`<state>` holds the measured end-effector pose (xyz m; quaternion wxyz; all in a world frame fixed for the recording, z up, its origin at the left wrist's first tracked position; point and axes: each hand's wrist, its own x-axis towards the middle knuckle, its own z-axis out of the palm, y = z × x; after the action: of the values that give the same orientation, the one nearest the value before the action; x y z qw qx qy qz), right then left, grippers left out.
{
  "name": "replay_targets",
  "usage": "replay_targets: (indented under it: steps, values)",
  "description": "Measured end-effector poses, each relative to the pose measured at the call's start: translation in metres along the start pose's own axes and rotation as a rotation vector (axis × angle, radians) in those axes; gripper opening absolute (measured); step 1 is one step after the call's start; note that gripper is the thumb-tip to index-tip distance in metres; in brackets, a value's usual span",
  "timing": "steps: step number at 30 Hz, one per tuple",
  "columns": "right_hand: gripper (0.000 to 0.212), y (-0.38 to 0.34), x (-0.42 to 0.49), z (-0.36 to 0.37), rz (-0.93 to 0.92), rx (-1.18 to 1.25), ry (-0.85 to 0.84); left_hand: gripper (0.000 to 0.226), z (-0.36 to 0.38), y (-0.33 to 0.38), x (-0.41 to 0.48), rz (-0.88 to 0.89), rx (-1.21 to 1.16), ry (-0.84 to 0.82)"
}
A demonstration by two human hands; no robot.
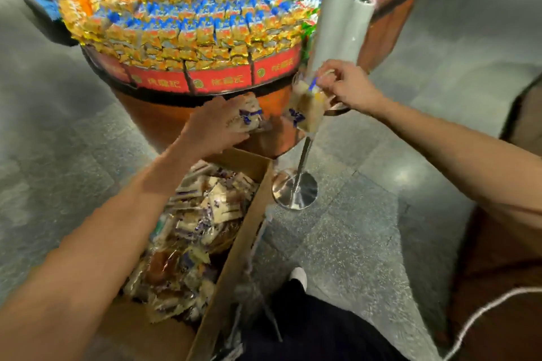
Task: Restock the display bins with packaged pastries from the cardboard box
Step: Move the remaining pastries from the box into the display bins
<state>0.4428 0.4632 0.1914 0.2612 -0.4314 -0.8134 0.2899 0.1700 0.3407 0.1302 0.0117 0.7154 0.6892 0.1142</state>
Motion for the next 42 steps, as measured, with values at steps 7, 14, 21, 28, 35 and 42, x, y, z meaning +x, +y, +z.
replay_targets:
  steps: [7,14,21,28,35,42]
  values:
    - [0.011,0.070,-0.102,-0.117,0.250,0.144,0.259,0.088,0.009,0.154,0.092,0.306,0.009,-0.088]
    - [0.020,0.160,-0.225,-0.203,0.462,0.268,0.511,0.083,0.064,0.317,0.144,0.570,-0.162,-0.259]
    - [0.019,0.239,-0.340,-0.283,0.666,0.183,0.732,0.092,0.123,0.498,0.181,0.798,-0.162,-0.306]
    - [0.007,0.282,-0.448,-0.338,0.870,0.136,0.886,0.092,0.162,0.660,0.178,1.015,-0.203,-0.494]
    - [0.004,0.311,-0.533,-0.368,1.013,0.174,1.117,0.081,0.205,0.779,0.171,1.235,-0.240,-0.546]
    - [0.006,0.371,-0.586,-0.408,1.166,0.091,1.263,0.085,0.242,0.910,0.181,1.375,-0.223,-0.640]
